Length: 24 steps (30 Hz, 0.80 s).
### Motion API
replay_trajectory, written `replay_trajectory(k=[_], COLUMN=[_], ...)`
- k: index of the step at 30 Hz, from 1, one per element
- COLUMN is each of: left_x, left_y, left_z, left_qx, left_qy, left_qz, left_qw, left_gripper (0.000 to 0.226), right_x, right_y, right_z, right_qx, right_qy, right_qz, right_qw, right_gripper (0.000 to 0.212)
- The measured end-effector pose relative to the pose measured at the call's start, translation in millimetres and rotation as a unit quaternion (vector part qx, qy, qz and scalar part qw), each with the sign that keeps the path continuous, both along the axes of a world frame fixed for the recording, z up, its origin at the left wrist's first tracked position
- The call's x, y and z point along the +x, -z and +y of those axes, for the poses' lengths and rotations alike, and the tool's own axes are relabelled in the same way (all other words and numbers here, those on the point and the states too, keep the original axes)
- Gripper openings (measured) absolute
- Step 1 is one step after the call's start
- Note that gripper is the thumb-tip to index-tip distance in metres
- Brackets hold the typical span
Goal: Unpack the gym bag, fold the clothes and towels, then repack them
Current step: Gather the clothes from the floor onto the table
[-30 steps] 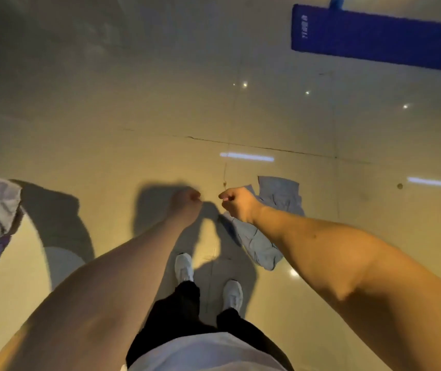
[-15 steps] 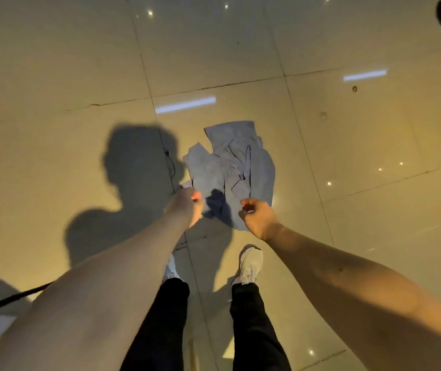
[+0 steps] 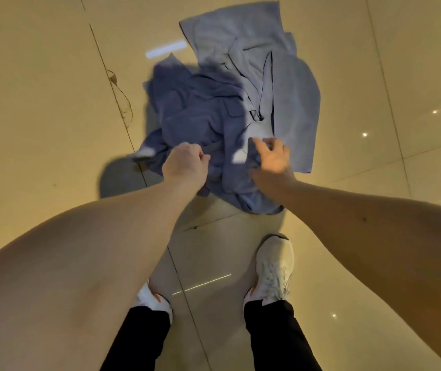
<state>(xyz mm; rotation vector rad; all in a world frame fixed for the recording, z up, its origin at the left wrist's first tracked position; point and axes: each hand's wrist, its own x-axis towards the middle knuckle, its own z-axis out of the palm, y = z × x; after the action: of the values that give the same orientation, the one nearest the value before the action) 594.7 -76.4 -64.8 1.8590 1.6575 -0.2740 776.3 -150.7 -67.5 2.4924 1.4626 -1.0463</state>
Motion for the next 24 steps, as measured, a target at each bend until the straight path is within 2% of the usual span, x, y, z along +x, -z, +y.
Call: replay_trajectory(k=[2, 3, 5, 6, 7, 8, 10, 12, 13, 15, 16, 19, 21, 24], left_x=[1.0, 0.1, -3.6, -5.8, -7.5, -8.1, -7.9, -7.8, -7.7, -9.0, -9.3, -5.6, -2.2, -5.1], left_y=[38.8, 55.5, 83.1, 94.6, 103.9, 111.0, 116.7, 111.7, 108.0, 98.2, 93.5, 75.8, 62.3, 56.2], left_z=[7.0, 11.1, 20.3, 24.3, 27.6, 31.1, 39.6, 49.1, 51.6, 51.3, 49.8, 46.4, 47.4, 50.4], left_qx=[0.049, 0.063, 0.054, 0.048, 0.052, 0.069, 0.109, 0.12, 0.119, 0.112, 0.111, 0.092, 0.064, 0.087], left_qy=[0.046, 0.074, 0.109, 0.117, 0.127, 0.14, 0.161, 0.172, 0.175, 0.164, 0.147, 0.085, 0.027, -0.013], left_qz=[0.014, 0.027, 0.061, 0.077, 0.092, 0.108, 0.129, 0.128, 0.13, 0.11, 0.072, -0.101, -0.196, -0.217], left_qw=[0.998, 0.995, 0.991, 0.989, 0.986, 0.982, 0.972, 0.969, 0.969, 0.974, 0.98, 0.987, 0.978, 0.972], left_gripper=[0.029, 0.041, 0.081, 0.096, 0.104, 0.103, 0.078, 0.041, 0.032, 0.029, 0.03, 0.037, 0.037, 0.032], right_x=[1.3, 0.4, -1.2, -0.7, 0.6, 3.6, 11.5, 18.9, 22.9, 28.7, 32.2, 44.0, 51.8, 60.8], right_y=[37.6, 52.4, 79.1, 90.6, 99.9, 106.4, 107.7, 93.5, 83.4, 56.4, 43.0, 17.3, 20.4, 47.9], right_z=[9.3, 11.6, 10.8, 9.0, 8.5, 8.8, 11.9, 15.2, 15.6, 13.1, 10.8, 9.0, 12.8, 19.1], right_qx=[-0.027, -0.045, -0.046, -0.019, 0.024, 0.062, 0.098, 0.102, 0.108, 0.131, 0.155, 0.223, 0.243, 0.245], right_qy=[-0.056, -0.07, -0.087, -0.087, -0.079, -0.066, -0.045, -0.033, -0.026, 0.002, 0.016, 0.061, 0.102, 0.091], right_qz=[-0.034, -0.036, -0.045, -0.06, -0.073, -0.076, -0.04, 0.005, 0.021, 0.061, 0.085, 0.147, 0.184, 0.155], right_qw=[0.997, 0.996, 0.994, 0.994, 0.994, 0.993, 0.993, 0.994, 0.994, 0.99, 0.984, 0.962, 0.947, 0.953], right_gripper=[0.074, 0.082, 0.089, 0.084, 0.07, 0.054, 0.037, 0.034, 0.037, 0.044, 0.048, 0.052, 0.041, 0.034])
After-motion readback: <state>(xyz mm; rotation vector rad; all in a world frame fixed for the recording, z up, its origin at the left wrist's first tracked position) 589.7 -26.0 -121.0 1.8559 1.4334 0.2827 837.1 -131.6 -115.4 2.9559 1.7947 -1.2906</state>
